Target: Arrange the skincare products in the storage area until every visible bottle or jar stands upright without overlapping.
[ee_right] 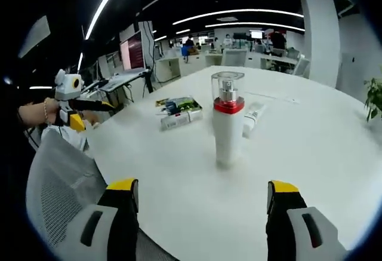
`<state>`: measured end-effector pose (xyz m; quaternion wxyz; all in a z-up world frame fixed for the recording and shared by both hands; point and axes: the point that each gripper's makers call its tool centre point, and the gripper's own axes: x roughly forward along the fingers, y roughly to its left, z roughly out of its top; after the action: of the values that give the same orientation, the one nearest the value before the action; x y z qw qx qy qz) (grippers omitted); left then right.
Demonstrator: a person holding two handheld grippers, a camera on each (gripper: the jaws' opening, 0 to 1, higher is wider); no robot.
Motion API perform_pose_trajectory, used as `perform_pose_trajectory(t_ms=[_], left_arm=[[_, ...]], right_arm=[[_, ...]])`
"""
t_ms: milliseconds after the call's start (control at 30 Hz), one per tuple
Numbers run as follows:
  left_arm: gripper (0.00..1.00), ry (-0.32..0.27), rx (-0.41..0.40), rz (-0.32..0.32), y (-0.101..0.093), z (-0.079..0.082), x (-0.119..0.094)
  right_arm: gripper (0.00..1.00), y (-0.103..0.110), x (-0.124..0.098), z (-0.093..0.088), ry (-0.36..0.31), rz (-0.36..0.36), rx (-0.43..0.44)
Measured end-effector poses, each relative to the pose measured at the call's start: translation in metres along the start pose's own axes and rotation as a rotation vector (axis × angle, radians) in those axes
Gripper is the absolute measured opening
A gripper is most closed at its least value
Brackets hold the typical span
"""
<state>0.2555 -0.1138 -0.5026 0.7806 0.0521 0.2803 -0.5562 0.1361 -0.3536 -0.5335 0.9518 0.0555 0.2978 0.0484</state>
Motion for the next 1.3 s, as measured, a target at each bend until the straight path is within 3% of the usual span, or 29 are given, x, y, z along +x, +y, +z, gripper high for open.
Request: perform_pose_trajectory(t_ms=[167, 333, 1133, 1300], left_arm=[[0.99, 0.016, 0.01, 0.027, -0.003, -0.009, -0.013], [0.99, 0.005, -0.024, 0.046, -0.004, -0.017, -0.014], [0.99, 0.024, -0.029, 0.061, -0.006, -0.024, -0.009], [0.98, 0.027, -0.003, 0.062, -0.006, -0.026, -0.006]], right_arm=[[0.94, 0.007, -0.01, 0.001, -0.001, 0.005, 0.005], [0.95, 0.015, -0.018, 0.02, -0.086, 0.023, 0.093], [0.93, 0.015, -0.014, 0.008, -0.022, 0.007, 0.084], [0.9, 0.009, -0.009, 0.014, -0.005, 0.0, 0.097]])
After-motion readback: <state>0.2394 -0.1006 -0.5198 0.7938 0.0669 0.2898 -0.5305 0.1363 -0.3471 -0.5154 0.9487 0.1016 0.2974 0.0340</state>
